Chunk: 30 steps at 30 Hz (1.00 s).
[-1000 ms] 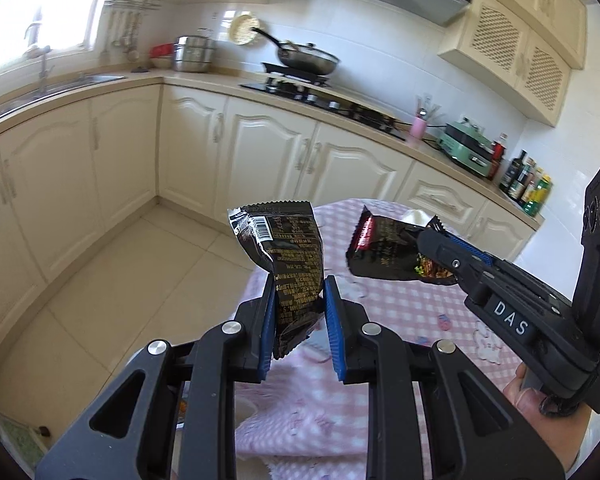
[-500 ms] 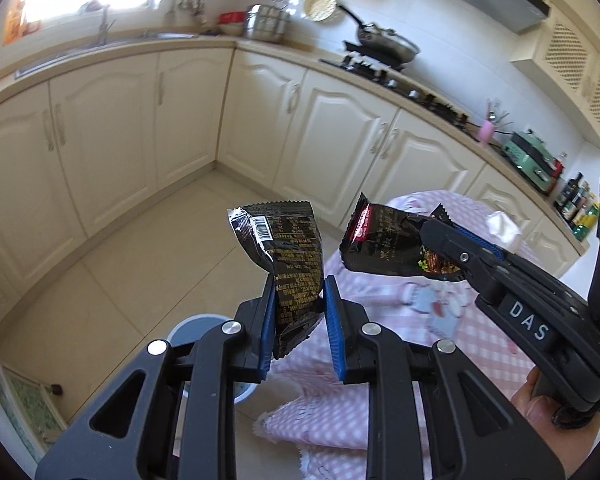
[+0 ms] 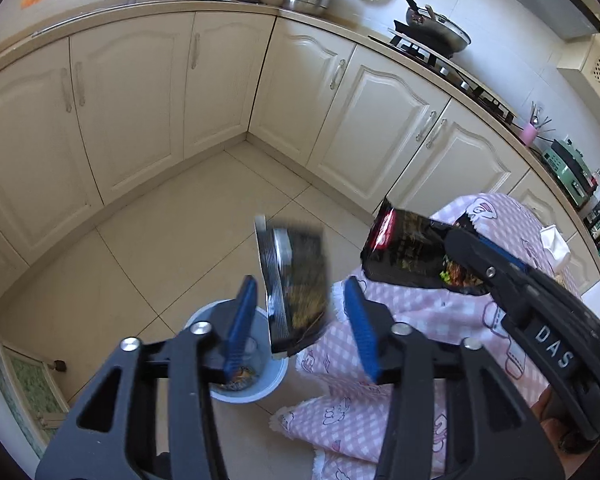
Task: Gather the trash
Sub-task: 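Carry both black wrappers over the blue bin, then open both tools over the bin to drop the wrappers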
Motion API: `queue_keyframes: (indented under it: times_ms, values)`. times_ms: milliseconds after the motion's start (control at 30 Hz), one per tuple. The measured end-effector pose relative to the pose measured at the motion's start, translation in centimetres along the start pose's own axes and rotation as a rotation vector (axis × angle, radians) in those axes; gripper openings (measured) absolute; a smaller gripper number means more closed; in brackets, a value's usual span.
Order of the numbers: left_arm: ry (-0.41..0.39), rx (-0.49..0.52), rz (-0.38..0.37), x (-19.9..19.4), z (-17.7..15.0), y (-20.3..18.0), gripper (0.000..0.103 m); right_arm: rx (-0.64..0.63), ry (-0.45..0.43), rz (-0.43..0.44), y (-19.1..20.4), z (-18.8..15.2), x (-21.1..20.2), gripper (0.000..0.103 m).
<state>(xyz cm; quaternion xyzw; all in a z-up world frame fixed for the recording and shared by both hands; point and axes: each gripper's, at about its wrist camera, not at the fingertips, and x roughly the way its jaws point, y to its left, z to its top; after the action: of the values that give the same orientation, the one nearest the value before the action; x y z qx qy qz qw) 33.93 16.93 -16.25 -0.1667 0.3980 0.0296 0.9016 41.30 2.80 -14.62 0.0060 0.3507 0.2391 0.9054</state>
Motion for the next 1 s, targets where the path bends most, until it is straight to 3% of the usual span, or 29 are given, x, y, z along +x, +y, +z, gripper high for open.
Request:
queue_keyframes:
  times_ms: [233, 767, 1000]
  values:
    - [-0.009, 0.013, 0.044, 0.0, 0.0, 0.5, 0.056, 0.0, 0.023, -0.002, 0.5, -0.1, 1.6, 0.013]
    - [-0.044, -0.001, 0.128, -1.6, 0.1, 2.4, 0.063, -0.026, 0.056, 0.027, 2.7, 0.4, 4.2, 0.013]
    - [-0.053, -0.017, 0.16, -2.1, 0.3, 2.9, 0.064, 0.001, 0.043, 0.05, 3.7, 1.5, 5.6, 0.021]
